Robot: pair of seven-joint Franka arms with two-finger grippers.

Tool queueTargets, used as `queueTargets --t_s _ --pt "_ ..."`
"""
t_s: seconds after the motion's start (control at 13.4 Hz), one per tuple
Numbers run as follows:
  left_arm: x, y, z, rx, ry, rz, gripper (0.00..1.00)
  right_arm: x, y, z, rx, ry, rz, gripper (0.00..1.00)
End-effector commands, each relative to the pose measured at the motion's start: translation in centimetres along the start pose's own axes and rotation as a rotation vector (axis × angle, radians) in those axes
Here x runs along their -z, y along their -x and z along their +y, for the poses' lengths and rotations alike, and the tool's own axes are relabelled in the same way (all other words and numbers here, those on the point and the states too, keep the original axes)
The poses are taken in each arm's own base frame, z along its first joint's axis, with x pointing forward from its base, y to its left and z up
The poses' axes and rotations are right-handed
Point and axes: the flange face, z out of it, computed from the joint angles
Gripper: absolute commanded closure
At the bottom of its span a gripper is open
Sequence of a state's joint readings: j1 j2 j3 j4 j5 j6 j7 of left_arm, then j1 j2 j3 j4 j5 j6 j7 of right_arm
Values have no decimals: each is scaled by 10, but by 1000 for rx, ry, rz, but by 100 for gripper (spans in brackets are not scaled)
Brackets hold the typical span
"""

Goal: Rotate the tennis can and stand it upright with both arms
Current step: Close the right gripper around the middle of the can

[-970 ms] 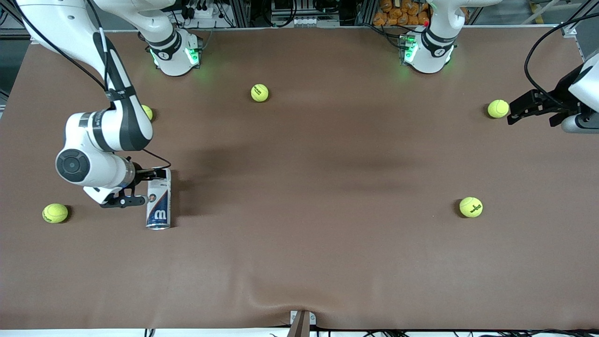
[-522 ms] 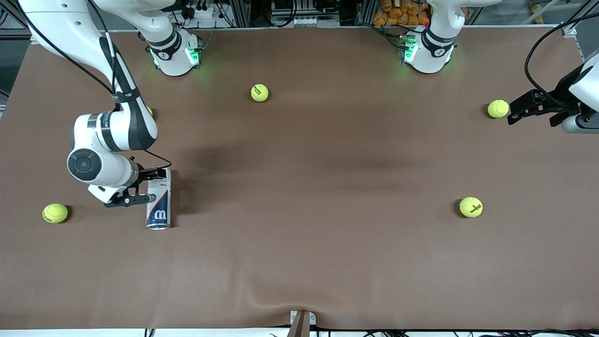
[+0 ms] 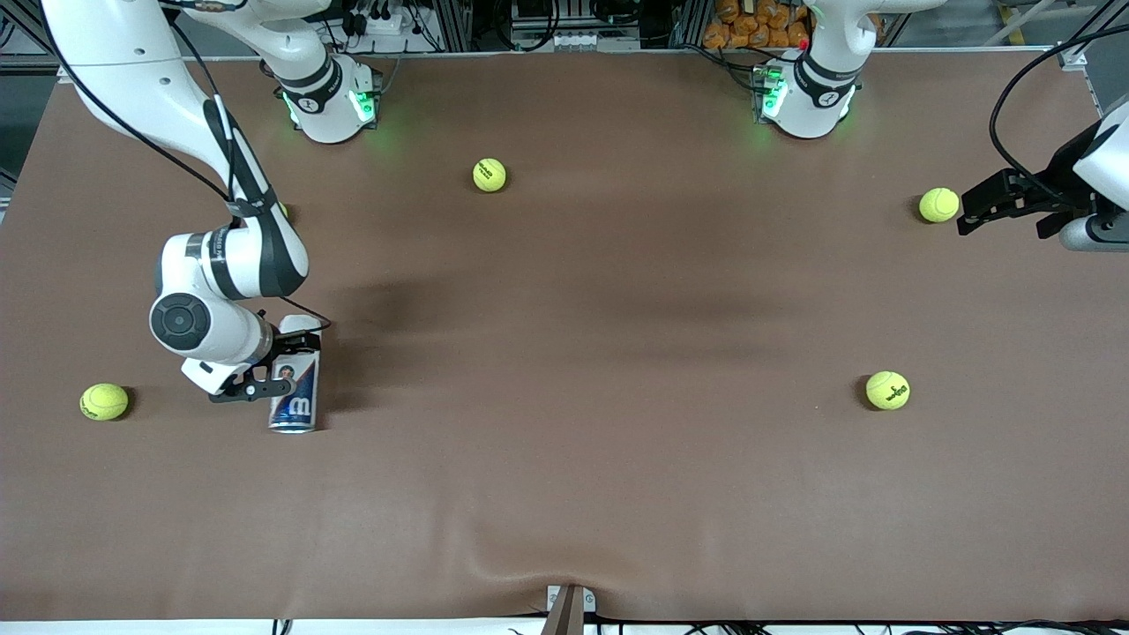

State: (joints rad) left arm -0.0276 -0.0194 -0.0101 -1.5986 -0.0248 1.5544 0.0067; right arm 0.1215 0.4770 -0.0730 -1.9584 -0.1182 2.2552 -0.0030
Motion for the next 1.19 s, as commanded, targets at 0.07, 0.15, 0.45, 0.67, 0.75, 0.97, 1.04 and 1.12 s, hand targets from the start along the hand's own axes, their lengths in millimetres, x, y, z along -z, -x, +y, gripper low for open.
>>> queueTargets --t_s 0.07,0.15,0.45,0.67,0.75,0.97,1.04,1.12 --pt "1 -2 -1 -14 0 -12 0 -9 -5 4 -1 8 20 0" --pt "1 -2 0 -14 0 -11 0 -11 -6 2 0 8 23 0" --pt "1 -2 -2 -11 2 -12 0 -22 -8 4 -3 5 29 0" --pt "0 -2 -2 -11 14 -13 0 -24 -8 3 -2 5 26 8" --pt "0 -2 -2 -11 14 -13 0 -24 -8 3 -1 5 26 26" --pt "0 -2 -1 -11 14 -13 0 -14 -12 3 1 7 35 41" --pt "0 -2 -1 -11 14 -13 0 -6 -15 -3 20 10 37 41" --pt "-1 -2 -1 -11 14 -15 0 5 -21 -12 36 14 41 41"
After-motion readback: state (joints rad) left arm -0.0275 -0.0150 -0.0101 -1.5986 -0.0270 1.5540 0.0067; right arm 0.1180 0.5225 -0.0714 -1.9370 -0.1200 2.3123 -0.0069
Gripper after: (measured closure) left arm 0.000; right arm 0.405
